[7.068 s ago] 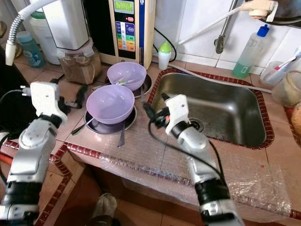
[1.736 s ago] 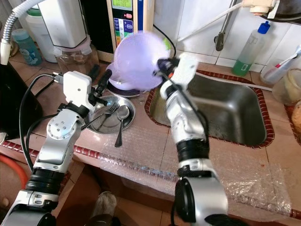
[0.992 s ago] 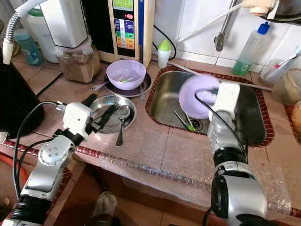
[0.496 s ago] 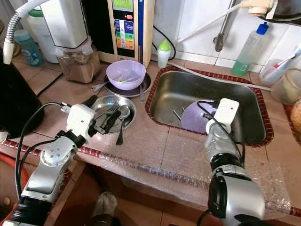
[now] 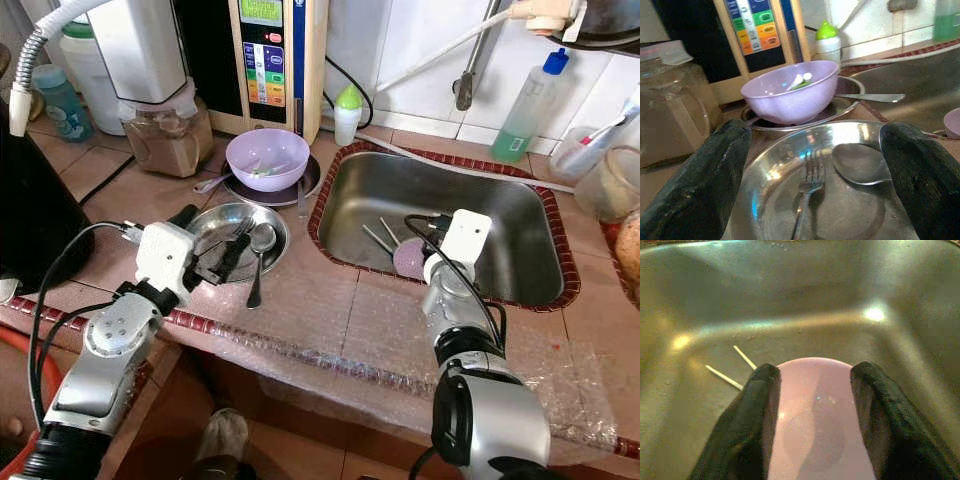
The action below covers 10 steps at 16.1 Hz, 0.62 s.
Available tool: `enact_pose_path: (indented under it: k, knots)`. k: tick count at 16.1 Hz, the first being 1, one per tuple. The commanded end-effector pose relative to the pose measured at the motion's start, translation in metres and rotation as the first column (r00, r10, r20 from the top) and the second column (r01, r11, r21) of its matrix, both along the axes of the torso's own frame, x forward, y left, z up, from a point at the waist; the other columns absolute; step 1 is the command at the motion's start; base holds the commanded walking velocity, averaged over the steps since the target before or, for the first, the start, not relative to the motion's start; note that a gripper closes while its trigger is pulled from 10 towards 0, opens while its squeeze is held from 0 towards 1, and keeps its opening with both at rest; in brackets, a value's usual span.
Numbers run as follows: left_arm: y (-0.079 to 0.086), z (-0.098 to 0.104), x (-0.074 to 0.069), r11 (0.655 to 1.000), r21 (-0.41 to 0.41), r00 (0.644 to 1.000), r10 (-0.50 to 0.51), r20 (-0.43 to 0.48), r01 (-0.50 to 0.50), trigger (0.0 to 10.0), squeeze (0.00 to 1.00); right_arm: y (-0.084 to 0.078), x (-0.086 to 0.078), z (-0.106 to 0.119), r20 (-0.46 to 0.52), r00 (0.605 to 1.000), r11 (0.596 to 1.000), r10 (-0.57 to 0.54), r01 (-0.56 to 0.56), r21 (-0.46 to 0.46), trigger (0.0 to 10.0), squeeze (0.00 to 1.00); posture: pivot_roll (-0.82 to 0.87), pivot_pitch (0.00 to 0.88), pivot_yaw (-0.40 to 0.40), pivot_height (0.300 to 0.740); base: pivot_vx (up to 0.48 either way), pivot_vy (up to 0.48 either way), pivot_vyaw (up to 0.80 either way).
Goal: Kitchen organization
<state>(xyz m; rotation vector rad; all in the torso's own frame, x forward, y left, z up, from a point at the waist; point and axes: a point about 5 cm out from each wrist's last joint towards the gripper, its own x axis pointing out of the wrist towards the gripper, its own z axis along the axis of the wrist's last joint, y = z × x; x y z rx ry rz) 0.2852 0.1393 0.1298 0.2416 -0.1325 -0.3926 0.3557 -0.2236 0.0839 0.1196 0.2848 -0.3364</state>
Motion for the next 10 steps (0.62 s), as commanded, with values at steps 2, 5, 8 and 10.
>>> enact_pose_path:
  k: [2, 5, 8, 10]
  knots:
    - [0.013, 0.003, -0.003, 0.995, -0.018, 0.995, 0.098, 0.011, -0.098, 10.0, 1.00, 0.007, 0.002, 0.008, 0.066, 0.994, 0.996, 0.081, -0.079, -0.046, 10.0, 1.00, 0.05, 0.000, 0.002, 0.740, 0.000, 0.000, 0.00]
    - [0.026, 0.002, -0.011, 0.983, -0.024, 0.983, 0.184, 0.027, -0.183, 10.0, 1.00, 0.022, 0.001, 0.014, 0.126, 0.972, 0.977, 0.198, -0.186, -0.104, 10.0, 1.00, 0.06, 0.000, 0.001, 0.740, 0.000, 0.000, 0.00]
    - [0.034, -0.003, -0.024, 0.971, -0.043, 0.971, 0.238, 0.025, -0.237, 10.0, 0.71, 0.039, -0.005, 0.015, 0.183, 0.932, 0.947, 0.312, -0.291, -0.135, 10.0, 1.00, 0.06, 0.000, -0.001, 0.740, 0.000, 0.000, 0.00]
    - [0.034, -0.008, -0.032, 0.968, -0.059, 0.970, 0.245, 0.014, -0.243, 10.0, 0.00, 0.045, -0.010, 0.011, 0.174, 0.922, 0.937, 0.345, -0.328, -0.119, 10.0, 1.00, 0.06, 0.000, -0.007, 0.740, 0.000, 0.000, 0.00]
